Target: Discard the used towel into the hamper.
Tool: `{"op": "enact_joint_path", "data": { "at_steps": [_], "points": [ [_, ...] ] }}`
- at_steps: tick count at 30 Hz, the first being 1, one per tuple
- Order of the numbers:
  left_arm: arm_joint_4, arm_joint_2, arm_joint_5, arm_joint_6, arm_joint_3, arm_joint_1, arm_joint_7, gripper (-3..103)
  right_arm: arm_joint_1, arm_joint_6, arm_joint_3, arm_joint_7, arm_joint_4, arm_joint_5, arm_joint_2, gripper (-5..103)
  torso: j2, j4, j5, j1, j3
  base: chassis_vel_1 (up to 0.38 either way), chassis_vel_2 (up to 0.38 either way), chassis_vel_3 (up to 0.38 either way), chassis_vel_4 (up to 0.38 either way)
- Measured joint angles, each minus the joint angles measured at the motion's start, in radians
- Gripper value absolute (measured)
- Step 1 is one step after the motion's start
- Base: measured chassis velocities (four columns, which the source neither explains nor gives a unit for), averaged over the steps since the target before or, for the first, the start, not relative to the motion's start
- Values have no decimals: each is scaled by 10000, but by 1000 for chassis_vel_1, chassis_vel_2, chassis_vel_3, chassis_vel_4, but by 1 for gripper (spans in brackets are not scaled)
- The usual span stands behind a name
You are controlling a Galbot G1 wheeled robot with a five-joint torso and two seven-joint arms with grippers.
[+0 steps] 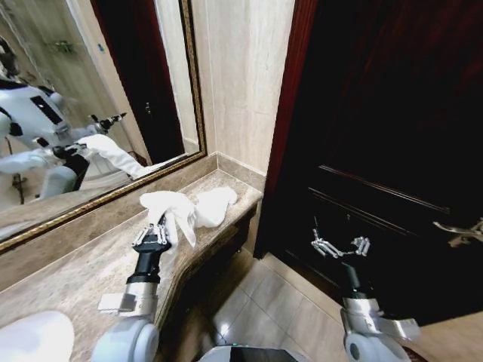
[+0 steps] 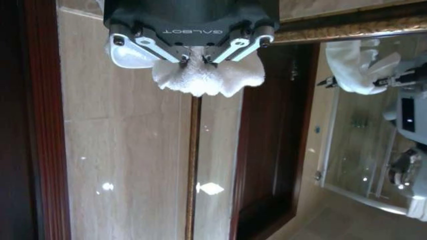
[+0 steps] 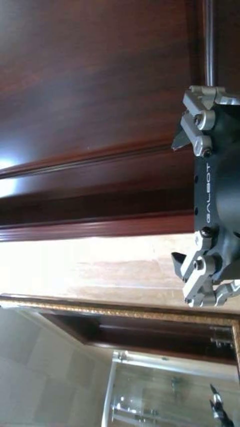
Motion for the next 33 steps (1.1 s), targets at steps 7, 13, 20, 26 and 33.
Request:
{"op": "enact_joint_path", "data": {
  "at_steps": [7, 13, 20, 26, 33],
  "points": [
    [468, 2, 161, -70, 1, -155, -152, 6, 88, 73, -135, 118, -98, -364, 77, 100, 0, 2, -3, 0, 0, -27, -33, -25, -29],
    [575, 2, -55, -66, 227, -288, -10, 6, 158, 258, -187, 109, -133, -342, 109, 100, 0, 1, -2, 0, 0, -78, -81, -79, -73],
    [795, 3, 10, -178, 458, -438, 433, 6, 82, 110, -179, 163, -110, -431, 103, 100, 0, 1, -2, 0, 0, -112, -111, -108, -116],
    [1016, 4, -130, -414, 434, -437, 843, 6, 52, 128, -155, 99, -48, -348, 104, 100, -1, 0, -2, 0, 0, -129, -129, -140, -130],
    [1090, 5, -235, -574, 540, -427, 1312, 6, 72, 494, -142, -157, -28, -280, 113, 100, -1, 2, 0, 0, 0, -126, -120, -123, -109]
  ]
}}
